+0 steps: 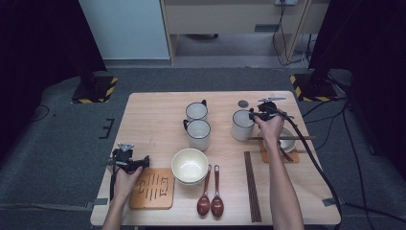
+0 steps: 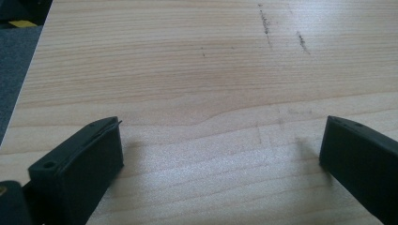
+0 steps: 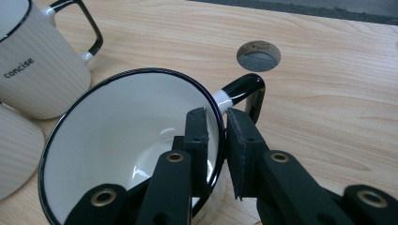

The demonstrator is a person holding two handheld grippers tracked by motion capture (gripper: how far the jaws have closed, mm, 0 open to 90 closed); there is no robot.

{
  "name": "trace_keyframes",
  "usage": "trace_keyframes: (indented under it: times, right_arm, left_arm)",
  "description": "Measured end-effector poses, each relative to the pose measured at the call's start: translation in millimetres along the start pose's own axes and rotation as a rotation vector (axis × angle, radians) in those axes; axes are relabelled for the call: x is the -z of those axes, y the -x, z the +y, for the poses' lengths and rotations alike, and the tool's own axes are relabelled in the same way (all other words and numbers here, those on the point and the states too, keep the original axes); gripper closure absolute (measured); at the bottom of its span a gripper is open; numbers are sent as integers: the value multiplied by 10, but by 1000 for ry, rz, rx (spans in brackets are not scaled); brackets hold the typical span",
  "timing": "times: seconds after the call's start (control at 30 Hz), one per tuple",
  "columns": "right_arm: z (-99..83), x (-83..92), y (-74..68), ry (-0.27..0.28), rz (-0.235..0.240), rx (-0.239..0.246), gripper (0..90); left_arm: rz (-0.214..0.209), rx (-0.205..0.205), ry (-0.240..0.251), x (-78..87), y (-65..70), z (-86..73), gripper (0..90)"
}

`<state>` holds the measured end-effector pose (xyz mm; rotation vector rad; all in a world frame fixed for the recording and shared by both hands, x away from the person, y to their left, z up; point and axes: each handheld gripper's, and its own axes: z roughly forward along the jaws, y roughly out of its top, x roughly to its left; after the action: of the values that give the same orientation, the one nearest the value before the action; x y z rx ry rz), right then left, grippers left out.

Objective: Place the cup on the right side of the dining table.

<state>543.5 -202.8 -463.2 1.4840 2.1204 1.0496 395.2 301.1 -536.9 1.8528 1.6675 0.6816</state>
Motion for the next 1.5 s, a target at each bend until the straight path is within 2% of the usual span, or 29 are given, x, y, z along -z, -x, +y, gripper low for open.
trace_keyframes:
  times: [0.17, 0.23, 0.37, 0.57, 0.73, 0.93, 1.07, 1.13, 1.17, 1.23, 1.37, 1.4, 1.43, 1.5]
  right_arm:
    - [19, -5, -18, -11, -21, 18, 816]
    - [19, -1, -5, -8, -44, 32, 825]
    - [25, 0, 32, -10, -32, 27, 827]
    - [40, 0, 19, -17, -20, 80, 830]
    - [57, 62, 84, -14, -71, 117, 851]
    - [43, 93, 115, -2, -75, 110, 850]
    - [49, 171, 144, 47, -47, 68, 758]
    - [61, 212, 148, 53, -46, 67, 736]
    - [91, 343, 156, 97, -21, 50, 666]
    - [102, 482, 149, 114, 16, 28, 591]
    - [21, 787, 113, 156, 26, 15, 484]
    - [21, 787, 113, 156, 26, 15, 484]
    - [-49, 942, 103, 188, 23, 13, 431]
    - [-77, 999, 103, 197, 25, 12, 414]
  left_arm:
    - [0, 0, 0, 0, 0, 0, 0]
    - [0, 0, 0, 0, 0, 0, 0]
    - [0, 0, 0, 0, 0, 0, 0]
    - [0, 0, 0, 0, 0, 0, 0]
    - [0, 3, 2, -2, 1, 1, 0]
    - [-1, 3, 2, -3, 1, 1, 0]
    - [-1, 3, 2, -3, 1, 1, 0]
    - [-1, 3, 2, -3, 1, 1, 0]
    - [-1, 3, 2, -3, 1, 1, 0]
    - [0, 3, 2, -3, 1, 1, 0]
    - [0, 2, 2, -3, 1, 1, 0]
    - [0, 2, 2, -3, 1, 1, 0]
    - [-1, 2, 2, -3, 1, 1, 0]
    - [-1, 3, 2, -3, 1, 1, 0]
